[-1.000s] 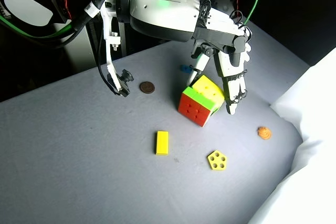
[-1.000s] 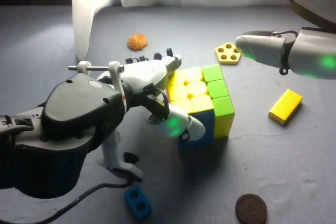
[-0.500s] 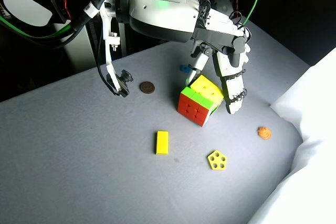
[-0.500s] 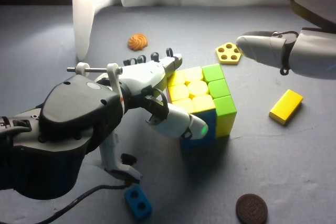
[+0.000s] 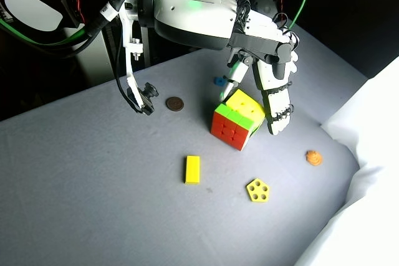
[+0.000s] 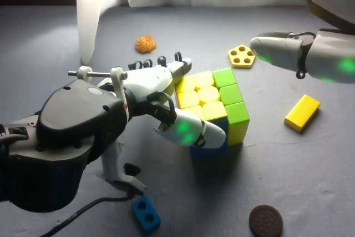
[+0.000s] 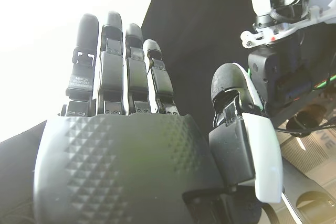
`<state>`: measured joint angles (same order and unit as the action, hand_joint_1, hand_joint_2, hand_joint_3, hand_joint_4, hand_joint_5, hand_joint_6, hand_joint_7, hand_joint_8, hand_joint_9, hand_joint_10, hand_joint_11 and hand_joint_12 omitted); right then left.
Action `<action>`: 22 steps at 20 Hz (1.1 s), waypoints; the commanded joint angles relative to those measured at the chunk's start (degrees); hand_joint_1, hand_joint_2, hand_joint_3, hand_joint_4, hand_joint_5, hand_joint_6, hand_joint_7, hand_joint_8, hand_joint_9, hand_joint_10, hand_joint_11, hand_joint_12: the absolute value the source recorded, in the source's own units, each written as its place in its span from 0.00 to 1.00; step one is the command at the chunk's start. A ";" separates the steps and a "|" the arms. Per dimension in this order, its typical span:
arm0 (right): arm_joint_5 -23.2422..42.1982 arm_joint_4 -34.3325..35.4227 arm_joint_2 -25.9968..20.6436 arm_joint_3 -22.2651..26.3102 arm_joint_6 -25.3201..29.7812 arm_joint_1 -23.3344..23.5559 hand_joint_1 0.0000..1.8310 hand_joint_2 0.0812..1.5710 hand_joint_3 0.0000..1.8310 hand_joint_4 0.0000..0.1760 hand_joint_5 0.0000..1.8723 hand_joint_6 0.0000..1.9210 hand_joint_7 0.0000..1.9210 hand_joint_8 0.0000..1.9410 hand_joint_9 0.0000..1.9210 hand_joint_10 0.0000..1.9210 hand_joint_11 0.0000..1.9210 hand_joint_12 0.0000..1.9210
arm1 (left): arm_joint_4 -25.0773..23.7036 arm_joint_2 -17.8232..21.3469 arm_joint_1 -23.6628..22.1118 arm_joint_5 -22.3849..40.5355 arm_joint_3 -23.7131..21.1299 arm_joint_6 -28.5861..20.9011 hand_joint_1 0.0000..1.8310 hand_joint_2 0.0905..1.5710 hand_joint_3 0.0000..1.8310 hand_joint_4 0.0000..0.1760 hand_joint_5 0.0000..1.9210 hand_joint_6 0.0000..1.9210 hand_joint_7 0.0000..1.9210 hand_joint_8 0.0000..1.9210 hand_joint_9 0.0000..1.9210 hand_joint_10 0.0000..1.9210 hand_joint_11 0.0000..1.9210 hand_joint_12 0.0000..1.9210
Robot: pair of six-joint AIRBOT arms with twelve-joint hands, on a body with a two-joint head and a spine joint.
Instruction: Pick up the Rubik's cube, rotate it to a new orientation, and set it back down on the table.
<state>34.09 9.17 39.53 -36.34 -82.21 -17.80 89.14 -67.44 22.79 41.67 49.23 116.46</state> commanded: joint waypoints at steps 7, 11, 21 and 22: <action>7.46 -0.69 -0.27 0.14 0.40 0.45 0.00 0.83 0.00 0.00 0.05 0.00 0.14 0.00 0.19 0.00 0.00 0.57 | -0.25 3.09 -5.28 -0.34 -1.68 9.55 0.28 0.49 0.00 0.43 0.00 0.00 0.00 0.00 0.00 0.00 0.00 0.11; 7.50 -0.69 -0.26 0.15 0.41 0.45 0.01 0.83 0.00 0.00 0.05 0.00 0.13 0.00 0.19 0.00 0.00 0.58 | -0.09 3.91 -6.72 -0.37 -2.53 10.98 0.26 0.50 0.00 0.41 0.00 0.00 0.00 0.00 0.00 0.00 0.00 0.13; 7.50 -0.69 -0.27 0.15 0.41 0.42 0.02 0.82 0.00 0.00 0.05 0.00 0.13 0.00 0.17 0.00 0.00 0.54 | 2.35 5.89 -13.20 -7.53 -3.25 24.31 0.27 0.50 0.00 0.47 0.00 0.00 0.00 0.00 0.00 0.00 0.00 0.10; 7.50 -0.69 -0.27 0.15 0.41 0.41 0.02 0.81 0.00 0.00 0.05 0.00 0.13 0.00 0.17 0.00 0.00 0.54 | 1.42 5.97 -13.47 -9.64 -3.04 24.69 0.27 0.51 0.00 0.48 0.00 0.00 0.00 0.00 0.00 0.00 0.00 0.06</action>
<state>34.41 9.17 39.53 -36.34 -82.15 -17.93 92.97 -61.91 9.98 33.32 46.39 141.27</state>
